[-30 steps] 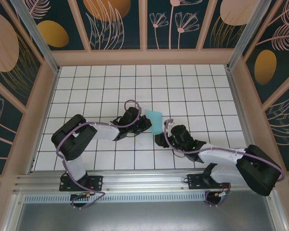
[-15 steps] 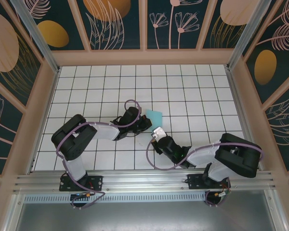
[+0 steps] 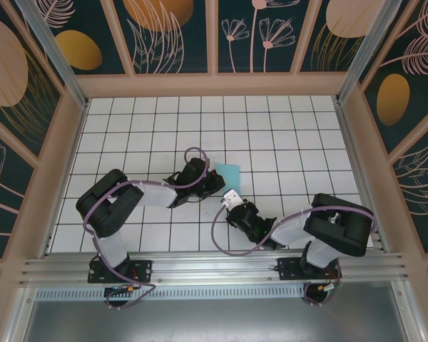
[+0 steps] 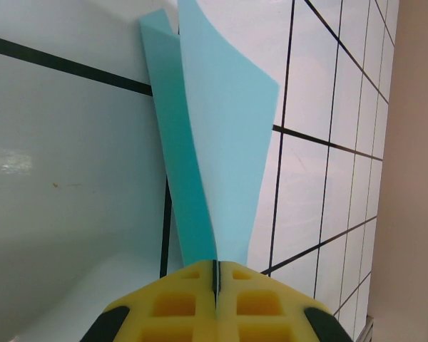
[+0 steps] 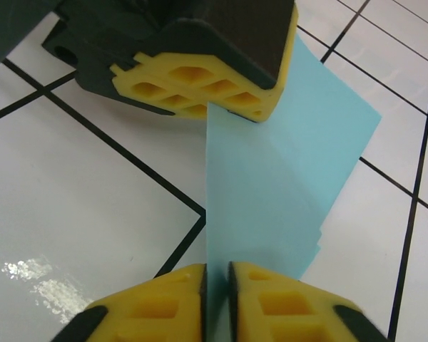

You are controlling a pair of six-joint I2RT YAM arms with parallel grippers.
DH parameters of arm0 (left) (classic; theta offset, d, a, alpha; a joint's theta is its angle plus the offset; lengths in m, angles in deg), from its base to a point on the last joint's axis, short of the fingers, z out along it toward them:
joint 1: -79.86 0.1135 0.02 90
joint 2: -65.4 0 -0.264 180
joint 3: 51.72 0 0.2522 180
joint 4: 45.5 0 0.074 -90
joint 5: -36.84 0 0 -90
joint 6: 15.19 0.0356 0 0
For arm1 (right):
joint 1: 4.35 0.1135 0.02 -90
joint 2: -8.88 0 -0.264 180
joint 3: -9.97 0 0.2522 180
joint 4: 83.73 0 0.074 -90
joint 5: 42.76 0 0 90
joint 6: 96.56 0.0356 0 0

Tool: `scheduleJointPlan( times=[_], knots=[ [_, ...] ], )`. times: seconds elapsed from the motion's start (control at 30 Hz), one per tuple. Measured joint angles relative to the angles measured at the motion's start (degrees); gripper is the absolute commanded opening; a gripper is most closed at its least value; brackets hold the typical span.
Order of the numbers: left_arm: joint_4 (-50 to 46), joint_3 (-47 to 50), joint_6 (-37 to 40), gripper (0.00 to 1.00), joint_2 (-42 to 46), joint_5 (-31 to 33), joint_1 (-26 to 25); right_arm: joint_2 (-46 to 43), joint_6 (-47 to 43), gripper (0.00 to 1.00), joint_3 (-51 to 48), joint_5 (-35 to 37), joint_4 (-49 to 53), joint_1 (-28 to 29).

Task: Fold a paper plane with a square sheet of paper (pick it up from the middle)
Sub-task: Fold the wing for the fifth time at the center of the table.

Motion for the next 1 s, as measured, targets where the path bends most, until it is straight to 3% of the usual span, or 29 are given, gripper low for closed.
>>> scheduleJointPlan(
  times=[0.17,0.37,0.47,0.57,0.77,1.0],
  knots=[
    [-0.02,0.0,-0.04,0.1,0.0,0.2,0.0,1.16,0.17,0.02,0.5,0.81,-0.26,0.0],
    [-2.54,0.0,-0.52,0.34,2.21,1.95,0.0,1.14,1.36,0.0,0.31,0.26,-1.88,-0.02],
    [-3.85,0.24,-0.7,0.52,6.16,4.13,0.0,0.48,3.19,0.0,-0.85,-3.48,-3.82,-0.85],
    [-4.24,1.73,-0.57,0.59,11.54,7.26,0.02,-1.05,6.45,0.0,-2.4,-9.11,-5.66,-3.82],
    [-4.61,5.66,-0.57,0.63,20.06,13.7,0.07,-3.78,13.94,0.0,-5.05,-19.5,-9.53,-9.55],
    [-5.09,6.51,-0.57,0.59,20.61,15.45,0.09,-4.37,22.95,0.0,-7.65,-27.3,-12.48,-14.14]
  ],
)
